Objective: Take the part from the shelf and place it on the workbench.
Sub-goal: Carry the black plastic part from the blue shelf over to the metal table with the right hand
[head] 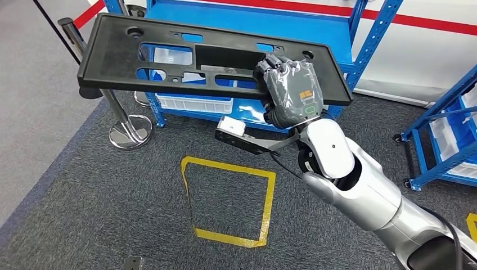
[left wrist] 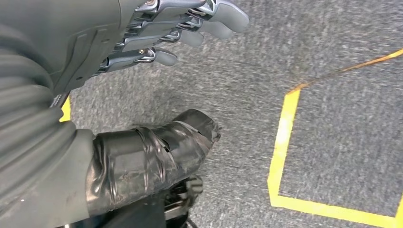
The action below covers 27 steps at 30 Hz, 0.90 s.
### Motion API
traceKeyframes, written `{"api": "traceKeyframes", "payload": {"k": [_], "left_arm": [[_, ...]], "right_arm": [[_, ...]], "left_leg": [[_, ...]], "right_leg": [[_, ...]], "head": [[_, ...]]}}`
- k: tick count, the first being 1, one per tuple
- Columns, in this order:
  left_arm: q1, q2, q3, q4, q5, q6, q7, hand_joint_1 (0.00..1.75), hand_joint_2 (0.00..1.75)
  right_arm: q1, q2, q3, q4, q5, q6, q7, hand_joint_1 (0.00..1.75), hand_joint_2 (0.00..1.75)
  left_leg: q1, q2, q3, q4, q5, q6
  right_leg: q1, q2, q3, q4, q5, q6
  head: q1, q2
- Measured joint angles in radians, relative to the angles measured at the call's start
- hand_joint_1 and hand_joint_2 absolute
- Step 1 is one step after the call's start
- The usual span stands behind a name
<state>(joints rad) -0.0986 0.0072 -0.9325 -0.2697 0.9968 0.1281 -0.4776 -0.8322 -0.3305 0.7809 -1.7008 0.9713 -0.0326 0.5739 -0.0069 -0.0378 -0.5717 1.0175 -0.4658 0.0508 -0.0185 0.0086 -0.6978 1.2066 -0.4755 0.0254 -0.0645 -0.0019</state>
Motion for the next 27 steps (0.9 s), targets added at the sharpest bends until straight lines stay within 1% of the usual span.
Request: {"api": "traceKeyframes", "payload": {"k": [1, 2, 3, 4, 5, 6, 7, 8, 9, 10, 11, 12, 13, 14, 15, 16, 17, 18, 19, 20, 21, 22, 23, 24, 25, 26, 27], "left_arm": [[0.000, -0.002, 0.000, 0.000, -0.001, 0.001, 0.000, 0.00, 1.75], [0.000, -0.003, 0.000, 0.000, -0.003, 0.004, 0.000, 0.00, 1.75], [-0.001, -0.003, -0.001, 0.000, -0.005, 0.006, -0.001, 0.00, 1.75], [-0.001, -0.004, -0.002, 0.000, -0.008, 0.010, -0.002, 0.00, 1.75], [-0.002, -0.004, -0.004, 0.000, -0.011, 0.016, -0.004, 0.00, 1.75], [-0.001, -0.003, -0.006, 0.000, -0.015, 0.023, -0.007, 0.00, 1.75], [0.000, -0.003, -0.008, 0.000, -0.019, 0.031, -0.011, 0.00, 1.75], [0.000, -0.002, -0.010, 0.000, -0.023, 0.038, -0.015, 0.00, 1.75], [0.000, -0.002, -0.012, 0.000, -0.026, 0.042, -0.018, 0.00, 1.75], [-0.001, -0.002, -0.014, 0.000, -0.028, 0.044, -0.020, 0.00, 1.75], [-0.001, -0.002, -0.016, 0.000, -0.029, 0.045, -0.021, 0.00, 1.75], [-0.001, -0.002, -0.018, 0.000, -0.030, 0.045, -0.021, 0.00, 1.75], [0.000, -0.002, -0.019, 0.000, -0.030, 0.046, -0.021, 0.00, 1.75], [0.001, -0.002, -0.020, 0.000, -0.030, 0.046, -0.021, 0.00, 1.75], [0.002, -0.002, -0.021, 0.000, -0.030, 0.047, -0.021, 0.00, 1.75], [0.001, -0.002, -0.021, 0.000, -0.030, 0.047, -0.021, 0.00, 1.75], [0.000, -0.002, -0.022, 0.000, -0.030, 0.048, -0.021, 0.00, 1.75], [-0.001, -0.002, -0.022, 0.000, -0.029, 0.048, -0.021, 0.00, 1.75], [-0.002, -0.002, -0.022, 0.000, -0.029, 0.049, -0.021, 0.00, 1.75], [-0.002, -0.002, -0.023, 0.000, -0.028, 0.049, -0.020, 0.00, 1.75], [-0.001, -0.002, -0.023, 0.000, -0.027, 0.050, -0.019, 0.00, 1.75], [0.000, -0.002, -0.023, 0.000, -0.027, 0.052, -0.018, 0.00, 1.75], [0.000, -0.002, -0.023, 0.000, -0.027, 0.054, -0.018, 0.00, 1.75], [-0.001, -0.002, -0.023, 0.000, -0.027, 0.056, -0.017, 0.00, 1.75], [-0.003, -0.002, -0.023, 0.000, -0.028, 0.059, -0.016, 0.00, 1.75], [-0.005, -0.002, -0.023, 0.000, -0.029, 0.064, -0.015, 0.00, 1.75], [-0.006, -0.001, -0.024, 0.000, -0.030, 0.069, -0.015, 0.00, 1.75]], "right_arm": [[-0.001, -0.003, 0.000, -0.003, 0.001, 0.003, -0.002, 1.75, 1.75], [-0.003, -0.006, 0.000, -0.006, 0.002, 0.007, -0.004, 1.75, 1.75], [-0.004, -0.007, 0.000, -0.009, 0.003, 0.010, -0.006, 1.75, 1.75], [-0.004, -0.009, 0.000, -0.012, 0.005, 0.013, -0.008, 1.75, 1.75], [-0.004, -0.009, 0.000, -0.015, 0.007, 0.015, -0.008, 1.75, 1.75], [-0.004, -0.010, 0.000, -0.018, 0.008, 0.017, -0.009, 1.75, 1.75], [-0.006, -0.010, 0.000, -0.020, 0.010, 0.017, -0.009, 1.75, 1.75], [-0.007, -0.010, 0.000, -0.023, 0.011, 0.018, -0.009, 1.75, 1.75], [-0.008, -0.010, 0.000, -0.026, 0.011, 0.018, -0.009, 1.75, 1.75], [-0.009, -0.010, 0.000, -0.028, 0.011, 0.018, -0.009, 1.75, 1.75], [-0.009, -0.010, 0.000, -0.029, 0.011, 0.018, -0.009, 1.75, 1.75], [-0.009, -0.010, 0.000, -0.030, 0.011, 0.019, -0.009, 1.75, 1.75], [-0.008, -0.010, 0.000, -0.030, 0.011, 0.019, -0.009, 1.75, 1.75], [-0.008, -0.010, 0.000, -0.030, 0.011, 0.020, -0.009, 1.75, 1.75], [-0.008, -0.010, 0.000, -0.031, 0.011, 0.020, -0.009, 1.75, 1.75], [-0.008, -0.010, 0.000, -0.033, 0.012, 0.020, -0.009, 1.75, 1.75], [-0.009, -0.011, 0.000, -0.035, 0.012, 0.020, -0.009, 1.75, 1.75], [-0.010, -0.011, 0.000, -0.036, 0.012, 0.020, -0.010, 1.75, 1.75], [-0.011, -0.011, 0.000, -0.037, 0.013, 0.020, -0.011, 1.75, 1.75], [-0.011, -0.012, 0.000, -0.038, 0.015, 0.020, -0.014, 1.75, 1.75], [-0.012, -0.012, 0.000, -0.039, 0.018, 0.020, -0.017, 1.75, 1.75], [-0.012, -0.012, 0.000, -0.041, 0.021, 0.020, -0.020, 1.75, 1.75], [-0.013, -0.013, 0.000, -0.043, 0.025, 0.020, -0.023, 1.75, 1.75], [-0.013, -0.014, 0.000, -0.045, 0.029, 0.021, -0.025, 1.75, 1.75], [-0.013, -0.015, 0.000, -0.047, 0.032, 0.021, -0.027, 1.75, 1.75], [-0.012, -0.016, 0.000, -0.048, 0.034, 0.022, -0.029, 1.75, 1.75], [-0.009, -0.017, 0.000, -0.049, 0.035, 0.023, -0.030, 1.75, 1.75]], "left_leg": [[0.000, -0.008, -0.008, 0.008, 0.000, -0.003], [0.000, -0.016, -0.017, 0.016, -0.001, -0.006], [0.001, -0.023, -0.026, 0.022, 0.000, -0.011], [0.004, -0.030, -0.034, 0.025, 0.003, -0.016], [0.006, -0.038, -0.038, 0.025, 0.005, -0.022], [0.007, -0.038, -0.041, 0.025, 0.006, -0.028], [0.007, -0.029, -0.045, 0.032, 0.000, -0.034], [0.007, -0.014, -0.057, 0.055, -0.015, -0.041], [0.010, 0.004, -0.078, 0.097, -0.038, -0.047], [0.012, 0.016, -0.106, 0.154, -0.065, -0.052], [0.016, 0.022, -0.137, 0.216, -0.088, -0.057], [0.020, 0.024, -0.161, 0.261, -0.099, -0.061], [0.022, 0.026, -0.170, 0.275, -0.093, -0.065], [0.024, 0.030, -0.159, 0.251, -0.070, -0.067], [0.026, 0.040, -0.132, 0.193, -0.035, -0.068], [0.024, 0.060, -0.099, 0.123, -0.006, -0.068], [0.020, 0.078, -0.070, 0.064, 0.015, -0.065], [0.016, 0.091, -0.054, 0.028, 0.024, -0.059], [0.011, 0.096, -0.049, 0.013, 0.023, -0.053], [0.008, 0.086, -0.051, 0.012, 0.025, -0.044], [0.009, 0.075, -0.051, 0.010, 0.027, -0.037], [0.010, 0.065, -0.049, 0.006, 0.031, -0.031], [0.011, 0.055, -0.047, 0.001, 0.034, -0.022], [0.013, 0.047, -0.044, -0.003, 0.037, -0.013], [0.012, 0.037, -0.044, -0.004, 0.039, -0.007], [0.011, 0.027, -0.044, -0.003, 0.039, -0.002], [0.010, 0.013, -0.045, -0.002, 0.039, 0.000]], "right_leg": [[-0.001, 0.019, 0.039, -0.061, 0.016, -0.005], [-0.001, 0.035, 0.065, -0.108, 0.025, -0.008], [-0.001, 0.047, 0.077, -0.135, 0.026, -0.010], [0.001, 0.050, 0.078, -0.141, 0.022, -0.013], [0.002, 0.040, 0.077, -0.145, 0.026, -0.015], [0.001, 0.029, 0.079, -0.150, 0.028, -0.020], [0.000, 0.018, 0.082, -0.157, 0.031, -0.026], [-0.002, 0.007, 0.085, -0.164, 0.034, -0.030], [-0.003, -0.005, 0.088, -0.168, 0.036, -0.033], [-0.002, -0.016, 0.089, -0.169, 0.036, -0.035], [-0.002, -0.027, 0.089, -0.169, 0.036, -0.035], [-0.002, -0.038, 0.088, -0.169, 0.036, -0.035], [-0.002, -0.048, 0.088, -0.169, 0.035, -0.035], [-0.003, -0.058, 0.089, -0.169, 0.035, -0.034], [-0.003, -0.068, 0.090, -0.169, 0.034, -0.033], [-0.003, -0.076, 0.091, -0.169, 0.033, -0.030], [-0.001, -0.083, 0.091, -0.169, 0.032, -0.026], [0.001, -0.090, 0.092, -0.169, 0.032, -0.020], [0.005, -0.097, 0.092, -0.170, 0.032, -0.015], [0.007, -0.106, 0.093, -0.171, 0.032, -0.009], [0.006, -0.113, 0.094, -0.172, 0.030, -0.002], [0.004, -0.108, 0.094, -0.167, 0.024, 0.003], [0.002, -0.091, 0.086, -0.148, 0.009, 0.007], [0.000, -0.067, 0.067, -0.107, -0.016, 0.008], [-0.001, -0.040, 0.040, -0.046, -0.046, 0.007], [0.000, -0.024, 0.007, 0.024, -0.076, 0.005], [0.001, -0.016, -0.022, 0.082, -0.093, 0.004]], "head": [[0.000, 0.000], [0.000, 0.000], [0.000, 0.000], [0.001, 0.000], [0.003, 0.000], [0.004, 0.000], [0.003, 0.000], [0.001, 0.000], [-0.001, 0.000], [-0.004, 0.000], [-0.004, 0.000], [-0.004, 0.000], [-0.004, 0.000], [-0.004, 0.000], [-0.005, 0.000], [-0.005, 0.000], [-0.004, 0.000], [-0.004, 0.000], [-0.002, 0.000], [-0.001, 0.000], [-0.001, 0.000], [0.001, 0.000], [0.002, 0.000], [0.004, 0.000], [0.007, 0.000], [0.008, 0.000], [0.009, 0.000]]}}
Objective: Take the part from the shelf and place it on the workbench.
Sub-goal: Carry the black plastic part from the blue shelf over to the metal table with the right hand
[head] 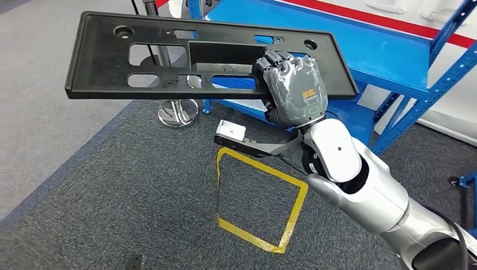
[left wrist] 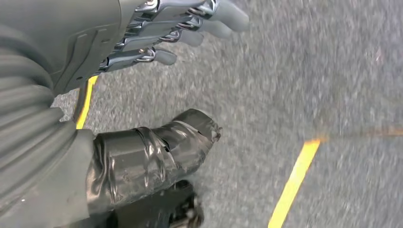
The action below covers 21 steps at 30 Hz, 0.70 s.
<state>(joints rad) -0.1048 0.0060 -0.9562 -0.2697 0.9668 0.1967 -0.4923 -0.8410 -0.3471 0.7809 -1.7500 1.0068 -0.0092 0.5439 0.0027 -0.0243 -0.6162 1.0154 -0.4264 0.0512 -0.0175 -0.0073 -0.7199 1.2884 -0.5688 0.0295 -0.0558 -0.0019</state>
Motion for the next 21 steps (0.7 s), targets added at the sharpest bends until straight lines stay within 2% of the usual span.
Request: {"api": "traceKeyframes", "payload": {"k": [1, 2, 3, 5, 7, 8, 9, 10, 11, 12, 13, 14, 15, 16, 17, 18, 19, 21], "left_arm": [[0.000, 0.000, 0.000, 0.000, -0.002, 0.005, -0.001, 0.00, 1.75], [0.001, 0.000, 0.000, 0.000, -0.004, 0.008, -0.003, 0.00, 1.75], [0.001, 0.000, -0.001, 0.000, -0.004, 0.009, -0.006, 0.00, 1.75], [0.001, -0.001, -0.001, 0.000, -0.006, 0.009, -0.011, 0.00, 1.75], [0.000, -0.001, -0.001, 0.000, -0.005, 0.005, -0.015, 0.00, 1.75], [-0.001, -0.001, -0.001, 0.000, -0.004, 0.003, -0.017, 0.00, 1.75], [0.000, 0.000, -0.001, 0.000, -0.004, 0.001, -0.017, 0.00, 1.75], [0.002, 0.001, -0.001, 0.000, -0.003, -0.001, -0.018, 0.00, 1.75], [0.003, 0.002, -0.002, 0.000, -0.002, -0.004, -0.018, 0.00, 1.75], [0.003, 0.003, -0.002, 0.000, -0.002, -0.006, -0.018, 0.00, 1.75], [0.002, 0.002, -0.002, 0.000, -0.002, -0.009, -0.018, 0.00, 1.75], [0.001, 0.002, -0.002, 0.000, -0.002, -0.011, -0.018, 0.00, 1.75], [0.000, 0.002, -0.002, 0.000, -0.002, -0.013, -0.018, 0.00, 1.75], [0.000, 0.002, -0.002, 0.000, -0.002, -0.014, -0.018, 0.00, 1.75], [0.001, 0.002, -0.002, 0.000, -0.001, -0.014, -0.018, 0.00, 1.75], [0.001, 0.002, -0.002, 0.000, -0.001, -0.015, -0.018, 0.00, 1.75], [0.002, 0.002, -0.002, 0.000, -0.001, -0.016, -0.017, 0.00, 1.75], [-0.001, 0.002, -0.002, 0.000, 0.000, -0.022, -0.016, 0.00, 1.75]], "right_arm": [[0.003, 0.000, 0.000, -0.001, 0.002, 0.001, -0.002, 1.75, 1.75], [0.006, -0.001, 0.000, -0.003, 0.005, 0.003, -0.006, 1.75, 1.75], [0.008, -0.001, 0.000, -0.006, 0.010, 0.004, -0.010, 1.75, 1.75], [0.009, -0.004, 0.000, -0.012, 0.022, 0.007, -0.021, 1.75, 1.75], [0.010, -0.005, 0.000, -0.019, 0.033, 0.010, -0.033, 1.75, 1.75], [0.011, -0.006, 0.000, -0.023, 0.037, 0.011, -0.039, 1.75, 1.75], [0.011, -0.006, 0.001, -0.026, 0.040, 0.013, -0.043, 1.75, 1.75], [0.011, -0.006, 0.001, -0.028, 0.042, 0.014, -0.047, 1.75, 1.75], [0.011, -0.006, 0.001, -0.031, 0.045, 0.016, -0.049, 1.75, 1.75], [0.010, -0.005, 0.001, -0.034, 0.048, 0.019, -0.052, 1.75, 1.75], [0.010, -0.005, 0.001, -0.038, 0.050, 0.022, -0.054, 1.75, 1.75], [0.009, -0.005, 0.001, -0.041, 0.052, 0.024, -0.056, 1.75, 1.75], [0.010, -0.005, 0.001, -0.042, 0.052, 0.026, -0.059, 1.75, 1.75], [0.010, -0.005, 0.002, -0.043, 0.052, 0.027, -0.060, 1.75, 1.75], [0.011, -0.005, 0.003, -0.044, 0.052, 0.027, -0.062, 1.75, 1.75], [0.011, -0.005, 0.004, -0.046, 0.052, 0.028, -0.064, 1.75, 1.75], [0.010, -0.005, 0.005, -0.049, 0.052, 0.030, -0.066, 1.75, 1.75], [0.005, -0.004, 0.005, -0.054, 0.056, 0.037, -0.072, 1.75, 1.75]], "left_leg": [[-0.001, -0.014, 0.000, 0.002, 0.000, 0.000], [-0.002, -0.030, 0.000, 0.005, -0.001, 0.000], [-0.002, -0.045, -0.001, 0.009, -0.003, -0.001], [-0.003, -0.073, -0.007, 0.022, -0.008, -0.006], [0.000, -0.097, -0.021, 0.031, -0.010, -0.016], [0.002, -0.110, -0.027, 0.032, -0.007, -0.023], [0.005, -0.121, -0.030, 0.030, -0.004, -0.029], [0.004, -0.116, -0.033, 0.031, -0.004, -0.035], [0.003, -0.094, -0.039, 0.042, -0.012, -0.042], [0.001, -0.062, -0.054, 0.073, -0.030, -0.048], [0.002, -0.026, -0.078, 0.122, -0.056, -0.055], [0.005, -0.002, -0.110, 0.185, -0.084, -0.061], [0.008, 0.008, -0.140, 0.242, -0.103, -0.066], [0.011, 0.013, -0.159, 0.276, -0.108, -0.069], [0.013, 0.016, -0.160, 0.275, -0.096, -0.072], [0.014, 0.022, -0.140, 0.235, -0.068, -0.073], [0.015, 0.035, -0.106, 0.168, -0.033, -0.072], [0.005, 0.071, -0.045, 0.050, 0.006, -0.062]], "right_leg": [[0.001, 0.003, -0.015, 0.028, 0.001, -0.001], [0.000, 0.006, -0.012, 0.017, 0.020, -0.002], [0.000, 0.012, 0.009, -0.029, 0.054, -0.004], [-0.005, 0.058, 0.065, -0.156, 0.112, -0.010], [-0.008, 0.097, 0.094, -0.219, 0.123, -0.012], [-0.007, 0.097, 0.097, -0.226, 0.120, -0.013], [-0.007, 0.084, 0.098, -0.230, 0.121, -0.015], [-0.008, 0.071, 0.102, -0.236, 0.123, -0.020], [-0.010, 0.056, 0.107, -0.243, 0.125, -0.025], [-0.013, 0.041, 0.110, -0.248, 0.127, -0.029], [-0.011, 0.027, 0.113, -0.250, 0.127, -0.033], [-0.010, 0.011, 0.114, -0.251, 0.126, -0.035], [-0.009, -0.004, 0.115, -0.251, 0.125, -0.036], [-0.009, -0.018, 0.115, -0.251, 0.123, -0.035], [-0.010, -0.031, 0.116, -0.251, 0.122, -0.034], [-0.010, -0.043, 0.118, -0.251, 0.120, -0.033], [-0.010, -0.054, 0.121, -0.251, 0.117, -0.030], [-0.007, -0.075, 0.126, -0.251, 0.113, -0.022]], "head": [[0.000, 0.000], [0.000, 0.000], [0.000, 0.000], [0.000, 0.000], [0.000, 0.000], [-0.001, 0.000], [0.000, 0.000], [-0.001, 0.000], [-0.005, 0.000], [-0.010, 0.000], [-0.014, 0.000], [-0.018, 0.000], [-0.018, 0.000], [-0.018, 0.000], [-0.019, 0.000], [-0.019, 0.000], [-0.019, 0.000], [-0.018, 0.000]]}}
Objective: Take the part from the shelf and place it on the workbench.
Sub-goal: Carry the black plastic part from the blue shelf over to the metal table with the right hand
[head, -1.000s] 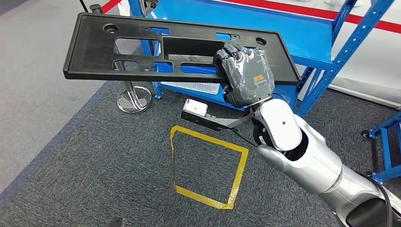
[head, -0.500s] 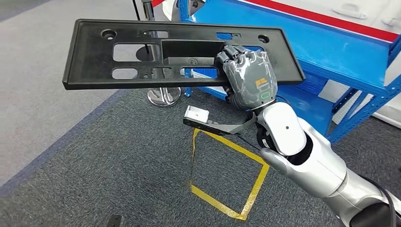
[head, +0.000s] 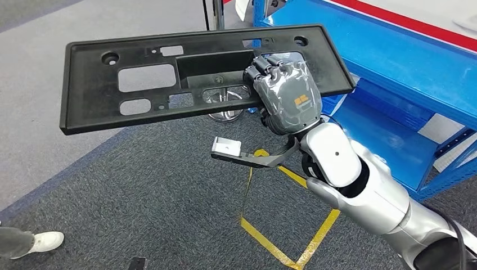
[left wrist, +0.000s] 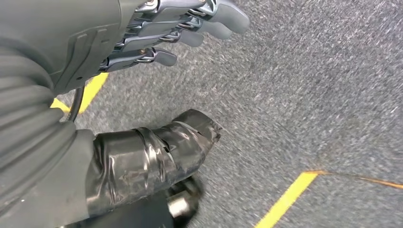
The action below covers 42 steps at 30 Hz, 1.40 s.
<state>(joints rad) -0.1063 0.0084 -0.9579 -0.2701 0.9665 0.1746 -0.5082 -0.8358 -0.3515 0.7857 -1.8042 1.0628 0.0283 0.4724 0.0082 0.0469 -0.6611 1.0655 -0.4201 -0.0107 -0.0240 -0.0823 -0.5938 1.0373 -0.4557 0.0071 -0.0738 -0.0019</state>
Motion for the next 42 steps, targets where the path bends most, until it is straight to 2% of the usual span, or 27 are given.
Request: {"api": "traceKeyframes", "payload": {"k": [2, 4, 6, 8, 10, 11, 12, 13, 15, 17, 19, 20, 21, 23, 24, 26, 27, 28, 30, 32, 34, 35, 36, 38, 40, 41, 42], "left_arm": [[-0.003, 0.000, 0.000, 0.000, -0.003, -0.004, 0.004, 0.00, 1.75], [-0.002, 0.000, 0.000, 0.000, -0.009, -0.003, 0.011, 0.00, 1.75], [-0.002, 0.000, 0.000, 0.000, -0.013, -0.001, 0.016, 0.00, 1.75], [-0.005, 0.000, -0.001, 0.000, -0.013, -0.001, 0.019, 0.00, 1.75], [-0.006, 0.001, -0.001, 0.000, -0.011, -0.004, 0.019, 0.00, 1.75], [-0.005, 0.001, -0.001, 0.000, -0.011, -0.005, 0.019, 0.00, 1.75], [-0.004, 0.001, -0.001, 0.000, -0.011, -0.007, 0.019, 0.00, 1.75], [-0.002, 0.001, -0.001, 0.000, -0.011, -0.008, 0.019, 0.00, 1.75], [0.000, 0.001, -0.001, 0.000, -0.010, -0.011, 0.019, 0.00, 1.75], [0.000, 0.001, -0.001, 0.000, -0.010, -0.013, 0.020, 0.00, 1.75], [0.003, 0.003, -0.002, 0.000, -0.009, -0.015, 0.021, 0.00, 1.75], [0.006, 0.004, -0.002, 0.000, -0.009, -0.017, 0.021, 0.00, 1.75], [0.008, 0.005, -0.002, 0.000, -0.009, -0.018, 0.021, 0.00, 1.75], [0.007, 0.006, -0.002, 0.000, -0.007, -0.023, 0.021, 0.00, 1.75], [0.005, 0.005, -0.002, 0.000, -0.005, -0.027, 0.020, 0.00, 1.75], [0.004, 0.006, -0.003, 0.000, -0.002, -0.035, 0.019, 0.00, 1.75], [0.004, 0.006, -0.003, 0.000, -0.001, -0.038, 0.019, 0.00, 1.75], [0.005, 0.007, -0.003, 0.000, 0.000, -0.039, 0.019, 0.00, 1.75], [0.003, 0.008, -0.003, 0.000, 0.000, -0.040, 0.018, 0.00, 1.75], [0.000, 0.009, -0.003, 0.000, -0.005, -0.039, 0.017, 0.00, 1.75], [-0.001, 0.009, -0.004, 0.000, -0.012, -0.037, 0.017, 0.00, 1.75], [0.001, 0.008, -0.005, 0.000, -0.014, -0.037, 0.016, 0.00, 1.75], [0.001, 0.008, -0.005, 0.000, -0.015, -0.036, 0.016, 0.00, 1.75], [-0.002, 0.007, -0.005, 0.000, -0.015, -0.034, 0.018, 0.00, 1.75], [-0.006, 0.007, -0.006, 0.000, -0.015, -0.032, 0.019, 0.00, 1.75], [-0.006, 0.007, -0.006, 0.000, -0.015, -0.031, 0.020, 0.00, 1.75], [-0.005, 0.007, -0.007, 0.000, -0.015, -0.031, 0.020, 0.00, 1.75]], "right_arm": [[-0.006, 0.001, 0.002, -0.005, 0.008, 0.007, -0.007, 1.75, 1.75], [-0.010, 0.002, 0.005, -0.010, 0.014, 0.012, -0.012, 1.75, 1.75], [-0.013, 0.002, 0.007, -0.017, 0.017, 0.014, -0.014, 1.75, 1.75], [-0.013, 0.002, 0.008, -0.021, 0.018, 0.016, -0.015, 1.75, 1.75], [-0.010, 0.002, 0.012, -0.025, 0.022, 0.019, -0.015, 1.75, 1.75], [-0.008, 0.002, 0.014, -0.027, 0.024, 0.020, -0.015, 1.75, 1.75], [-0.007, 0.002, 0.015, -0.028, 0.026, 0.022, -0.015, 1.75, 1.75], [-0.006, 0.001, 0.015, -0.030, 0.027, 0.022, -0.015, 1.75, 1.75], [-0.006, 0.000, 0.015, -0.033, 0.027, 0.024, -0.014, 1.75, 1.75], [-0.005, 0.000, 0.015, -0.037, 0.022, 0.026, -0.014, 1.75, 1.75], [-0.003, 0.000, 0.015, -0.039, 0.016, 0.027, -0.014, 1.75, 1.75], [-0.003, 0.000, 0.015, -0.040, 0.014, 0.028, -0.014, 1.75, 1.75], [-0.002, 0.000, 0.015, -0.040, 0.013, 0.028, -0.014, 1.75, 1.75], [0.000, 0.000, 0.015, -0.041, 0.012, 0.028, -0.014, 1.75, 1.75], [0.002, 0.000, 0.015, -0.042, 0.011, 0.028, -0.013, 1.75, 1.75], [0.010, 0.000, 0.015, -0.042, 0.004, 0.026, -0.013, 1.75, 1.75], [0.014, 0.001, 0.015, -0.042, 0.000, 0.026, -0.014, 1.75, 1.75], [0.016, 0.001, 0.015, -0.042, -0.003, 0.025, -0.014, 1.75, 1.75], [0.017, 0.003, 0.015, -0.042, -0.005, 0.024, -0.014, 1.75, 1.75], [0.017, 0.004, 0.015, -0.042, -0.006, 0.020, -0.015, 1.75, 1.75], [0.017, 0.007, 0.015, -0.042, -0.007, 0.017, -0.016, 1.75, 1.75], [0.017, 0.008, 0.015, -0.041, -0.007, 0.016, -0.018, 1.75, 1.75], [0.016, 0.009, 0.015, -0.041, -0.007, 0.014, -0.019, 1.75, 1.75], [0.017, 0.010, 0.015, -0.039, -0.007, 0.009, -0.021, 1.75, 1.75], [0.019, 0.010, 0.015, -0.038, -0.007, 0.006, -0.022, 1.75, 1.75], [0.020, 0.010, 0.015, -0.037, -0.008, 0.006, -0.023, 1.75, 1.75], [0.021, 0.010, 0.015, -0.036, -0.008, 0.006, -0.023, 1.75, 1.75]], "left_leg": [[-0.010, 0.008, 0.014, -0.035, 0.001, 0.016], [-0.008, -0.016, 0.017, -0.041, 0.004, 0.030], [-0.003, -0.036, 0.026, -0.051, 0.009, 0.045], [-0.001, -0.056, 0.030, -0.055, 0.010, 0.057], [-0.003, -0.081, 0.030, -0.053, 0.009, 0.061], [-0.004, -0.096, 0.030, -0.050, 0.008, 0.062], [-0.004, -0.111, 0.030, -0.046, 0.006, 0.062], [-0.004, -0.126, 0.030, -0.041, 0.004, 0.060], [-0.005, -0.153, 0.024, -0.028, -0.003, 0.053], [-0.001, -0.177, 0.011, -0.021, -0.003, 0.042], [0.005, -0.198, 0.003, -0.022, 0.000, 0.029], [0.004, -0.187, -0.001, -0.018, -0.003, 0.023], [0.003, -0.163, -0.011, 0.001, -0.015, 0.017], [0.001, -0.095, -0.057, 0.095, -0.060, 0.006], [0.004, -0.075, -0.089, 0.156, -0.085, 0.001], [0.009, -0.058, -0.128, 0.225, -0.097, -0.004], [0.010, -0.053, -0.120, 0.209, -0.078, -0.004], [0.010, -0.046, -0.094, 0.158, -0.046, -0.002], [0.000, -0.006, -0.024, 0.025, 0.004, 0.008], [-0.012, 0.017, 0.007, -0.037, 0.013, 0.023], [-0.016, -0.002, 0.010, -0.043, 0.011, 0.036], [-0.013, -0.013, 0.015, -0.049, 0.012, 0.041], [-0.010, -0.024, 0.021, -0.055, 0.014, 0.047], [-0.005, -0.045, 0.029, -0.063, 0.016, 0.058], [-0.005, -0.069, 0.030, -0.062, 0.015, 0.064], [-0.005, -0.084, 0.030, -0.061, 0.014, 0.065], [-0.005, -0.098, 0.031, -0.058, 0.012, 0.065]], "right_leg": [[0.005, -0.018, 0.004, -0.002, -0.003, 0.009], [0.005, -0.028, 0.011, -0.005, -0.008, 0.021], [0.001, 0.007, 0.000, 0.031, -0.035, 0.027], [0.001, 0.057, -0.054, 0.144, -0.090, 0.025], [0.004, 0.074, -0.116, 0.257, -0.123, 0.024], [0.005, 0.076, -0.128, 0.270, -0.113, 0.024], [0.005, 0.079, -0.121, 0.245, -0.085, 0.022], [0.004, 0.088, -0.098, 0.189, -0.047, 0.020], [-0.001, 0.136, -0.048, 0.072, 0.002, 0.014], [-0.003, 0.167, -0.029, 0.025, 0.007, 0.012], [-0.001, 0.147, -0.025, 0.017, 0.009, 0.006], [-0.002, 0.135, -0.020, 0.012, 0.010, 0.001], [-0.004, 0.122, -0.015, 0.005, 0.012, -0.005], [-0.004, 0.096, -0.007, -0.002, 0.013, -0.012], [-0.003, 0.082, -0.006, -0.003, 0.012, -0.014], [-0.002, 0.054, -0.004, -0.003, 0.008, -0.015], [-0.002, 0.042, -0.002, -0.003, 0.005, -0.014], [-0.002, 0.030, 0.001, -0.003, 0.003, -0.012], [0.001, 0.009, 0.010, -0.003, -0.004, -0.005], [0.006, -0.011, 0.016, -0.005, -0.010, 0.005], [0.010, -0.031, 0.025, -0.011, -0.014, 0.016], [0.009, -0.028, 0.029, -0.010, -0.019, 0.021], [0.008, -0.011, 0.026, 0.005, -0.031, 0.025], [0.005, 0.042, -0.016, 0.098, -0.081, 0.027], [0.005, 0.071, -0.088, 0.231, -0.129, 0.027], [0.005, 0.075, -0.113, 0.266, -0.130, 0.028], [0.004, 0.077, -0.119, 0.264, -0.111, 0.028]], "head": [[0.001, 0.000], [0.002, 0.000], [0.006, 0.000], [0.012, 0.000], [0.014, 0.000], [0.014, 0.000], [0.014, 0.000], [0.014, 0.000], [0.014, 0.000], [0.013, 0.000], [0.014, 0.000], [0.012, 0.000], [0.008, 0.000], [-0.001, 0.000], [-0.005, 0.000], [-0.005, 0.000], [-0.005, 0.000], [-0.005, 0.000], [-0.005, 0.000], [-0.004, 0.000], [-0.003, 0.000], [-0.002, 0.000], [0.000, 0.000], [0.007, 0.000], [0.011, 0.000], [0.011, 0.000], [0.011, 0.000]]}}
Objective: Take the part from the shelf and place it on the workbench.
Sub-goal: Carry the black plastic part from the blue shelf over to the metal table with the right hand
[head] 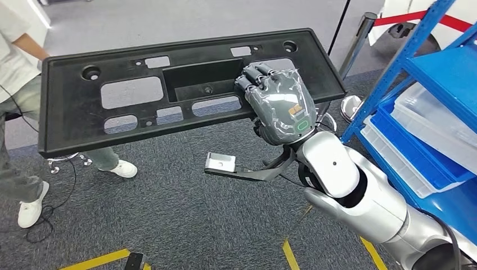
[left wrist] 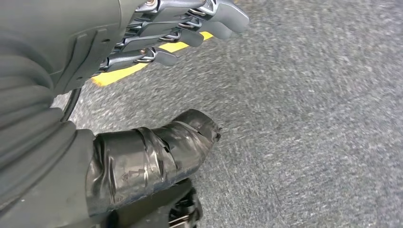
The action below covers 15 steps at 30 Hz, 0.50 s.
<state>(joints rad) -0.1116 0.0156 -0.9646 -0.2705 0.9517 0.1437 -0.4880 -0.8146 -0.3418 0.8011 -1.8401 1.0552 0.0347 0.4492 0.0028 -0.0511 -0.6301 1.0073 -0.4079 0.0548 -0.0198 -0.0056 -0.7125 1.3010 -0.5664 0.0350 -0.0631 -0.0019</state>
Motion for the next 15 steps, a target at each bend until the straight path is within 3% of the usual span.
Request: {"api": "traceKeyframes", "payload": {"k": [2, 4, 6, 8, 10, 12, 14, 15], "left_arm": [[0.003, 0.000, -0.002, 0.000, 0.000, 0.000, 0.001, 0.00, 1.75], [0.005, 0.000, -0.004, 0.000, 0.000, 0.001, 0.001, 0.00, 1.75], [0.003, 0.000, -0.007, 0.000, 0.001, 0.002, 0.000, 0.00, 1.75], [0.004, 0.003, -0.009, 0.000, 0.002, 0.003, 0.000, 0.00, 1.75], [0.008, 0.003, -0.010, 0.000, 0.002, 0.003, 0.000, 0.00, 1.75], [0.008, 0.000, -0.010, -0.001, 0.001, 0.003, -0.001, 0.00, 1.75], [0.005, 0.000, -0.010, -0.001, 0.001, 0.003, 0.000, 0.00, 1.75], [0.006, 0.000, -0.010, -0.001, 0.001, 0.003, 0.000, 0.00, 1.75]], "right_arm": [[-0.001, 0.000, 0.000, 0.002, 0.000, 0.000, 0.000, 1.75, 1.75], [-0.003, -0.001, 0.000, 0.003, 0.000, 0.001, 0.000, 1.75, 1.75], [-0.004, 0.000, 0.000, 0.003, 0.000, 0.002, 0.001, 1.75, 1.75], [-0.005, 0.000, 0.000, 0.003, 0.000, 0.002, 0.002, 1.75, 1.75], [-0.007, 0.001, 0.000, 0.004, 0.000, 0.002, 0.002, 1.75, 1.75], [-0.010, 0.001, 0.000, 0.004, 0.000, 0.002, 0.002, 1.75, 1.75], [-0.010, 0.001, 0.000, 0.005, 0.000, 0.002, 0.002, 1.75, 1.75], [-0.009, 0.001, 0.000, 0.005, 0.000, 0.002, 0.002, 1.75, 1.75]], "left_leg": [[0.001, -0.029, 0.001, 0.010, -0.007, -0.003], [0.003, -0.053, -0.007, 0.025, -0.015, -0.012], [0.007, -0.074, -0.021, 0.033, -0.015, -0.024], [0.012, -0.092, -0.027, 0.033, -0.013, -0.036], [0.009, -0.056, -0.041, 0.065, -0.032, -0.048], [0.008, 0.012, -0.093, 0.170, -0.080, -0.058], [0.012, 0.041, -0.156, 0.282, -0.116, -0.063], [0.013, 0.045, -0.169, 0.299, -0.112, -0.064]], "right_leg": [[-0.003, 0.014, 0.036, -0.105, 0.078, -0.002], [-0.010, 0.065, 0.077, -0.212, 0.123, -0.005], [-0.011, 0.097, 0.090, -0.245, 0.122, -0.006], [-0.011, 0.077, 0.097, -0.254, 0.123, -0.013], [-0.015, 0.051, 0.108, -0.262, 0.123, -0.023], [-0.013, 0.023, 0.114, -0.264, 0.120, -0.029], [-0.010, -0.005, 0.115, -0.262, 0.117, -0.031], [-0.010, -0.018, 0.117, -0.262, 0.114, -0.031]], "head": [[0.001, 0.000], [0.000, 0.000], [-0.002, 0.000], [-0.002, 0.000], [-0.011, 0.000], [-0.022, 0.000], [-0.023, 0.000], [-0.023, 0.000]]}}
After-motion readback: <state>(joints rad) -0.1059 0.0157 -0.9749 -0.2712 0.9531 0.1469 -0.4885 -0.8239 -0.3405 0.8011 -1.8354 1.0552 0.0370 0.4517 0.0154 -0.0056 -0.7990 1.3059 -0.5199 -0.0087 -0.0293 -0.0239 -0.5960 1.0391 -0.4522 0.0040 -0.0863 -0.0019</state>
